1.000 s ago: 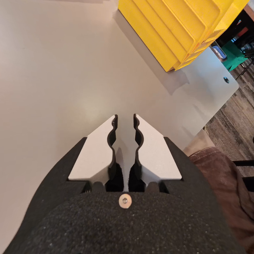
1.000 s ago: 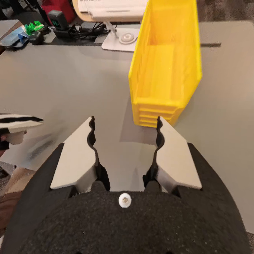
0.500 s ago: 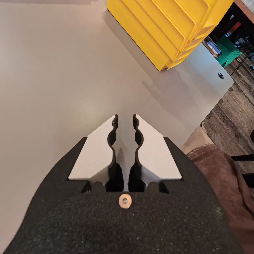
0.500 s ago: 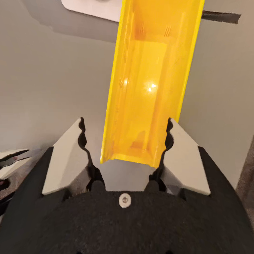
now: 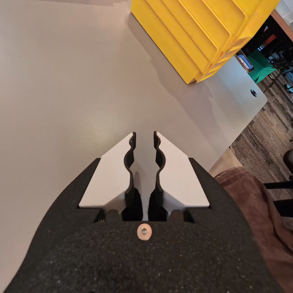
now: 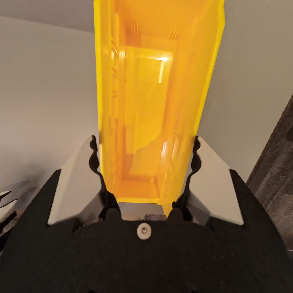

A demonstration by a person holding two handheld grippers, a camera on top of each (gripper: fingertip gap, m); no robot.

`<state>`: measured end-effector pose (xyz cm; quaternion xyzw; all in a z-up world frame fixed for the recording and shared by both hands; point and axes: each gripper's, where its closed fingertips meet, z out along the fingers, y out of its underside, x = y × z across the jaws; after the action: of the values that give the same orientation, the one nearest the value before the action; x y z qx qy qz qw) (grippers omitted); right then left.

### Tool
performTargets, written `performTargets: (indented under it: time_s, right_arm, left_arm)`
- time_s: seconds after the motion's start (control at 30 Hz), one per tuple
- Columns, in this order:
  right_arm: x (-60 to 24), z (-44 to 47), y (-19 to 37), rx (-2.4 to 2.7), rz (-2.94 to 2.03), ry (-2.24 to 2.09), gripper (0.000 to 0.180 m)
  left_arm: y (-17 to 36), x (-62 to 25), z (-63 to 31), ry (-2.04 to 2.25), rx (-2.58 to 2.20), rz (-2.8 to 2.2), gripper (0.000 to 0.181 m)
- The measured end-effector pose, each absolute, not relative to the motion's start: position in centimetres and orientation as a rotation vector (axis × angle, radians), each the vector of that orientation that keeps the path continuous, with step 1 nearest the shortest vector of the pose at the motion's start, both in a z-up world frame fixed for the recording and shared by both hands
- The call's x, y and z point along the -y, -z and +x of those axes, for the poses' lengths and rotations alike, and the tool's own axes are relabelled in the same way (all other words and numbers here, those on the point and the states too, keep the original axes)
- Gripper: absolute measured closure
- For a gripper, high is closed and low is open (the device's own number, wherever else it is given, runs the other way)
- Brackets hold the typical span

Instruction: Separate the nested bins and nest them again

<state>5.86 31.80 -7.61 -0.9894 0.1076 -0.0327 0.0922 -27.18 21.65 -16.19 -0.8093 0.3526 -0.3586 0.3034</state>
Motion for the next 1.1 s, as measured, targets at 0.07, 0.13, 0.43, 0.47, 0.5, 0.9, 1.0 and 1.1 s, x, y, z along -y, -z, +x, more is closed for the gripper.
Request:
performTargets:
  time_s: [0.07, 0.13, 0.43, 0.47, 0.5, 0.9, 1.0, 1.1]
  right_arm:
    - [-31.8, 6.0, 7.7, -0.312, -2.954, 0.127, 0.065]
    - [-31.8, 6.1, 7.5, -0.303, -2.962, 0.128, 0.076]
    - [-31.5, 6.1, 7.1, -0.313, -2.990, 0.139, 0.092]
    - [-31.5, 6.1, 7.0, -0.317, -2.993, 0.138, 0.092]
    - [-31.4, 6.1, 6.9, -0.319, -2.997, 0.138, 0.092]
    - [-30.6, 6.6, 1.6, -0.346, -2.938, 0.118, 0.092]
    - [-30.0, 7.0, -1.0, -0.346, -2.907, 0.122, 0.093]
    - [-29.0, 8.4, -3.7, -0.352, -2.880, 0.169, 0.092]
  left_arm:
    - [16.3, -21.6, -27.1, 0.953, -0.942, -2.146, 0.161]
    - [16.3, -21.5, -27.0, 0.954, -0.948, -2.144, 0.161]
    - [16.0, -21.7, -27.0, 0.964, -0.931, -2.138, 0.161]
    - [16.0, -21.7, -27.0, 0.962, -0.932, -2.137, 0.161]
    - [16.0, -21.7, -27.0, 0.961, -0.932, -2.138, 0.161]
    - [16.0, -21.6, -26.9, 0.956, -0.939, -2.135, 0.161]
    - [16.1, -21.6, -26.9, 0.953, -0.943, -2.136, 0.161]
    - [16.1, -21.4, -26.8, 0.946, -0.950, -2.134, 0.161]
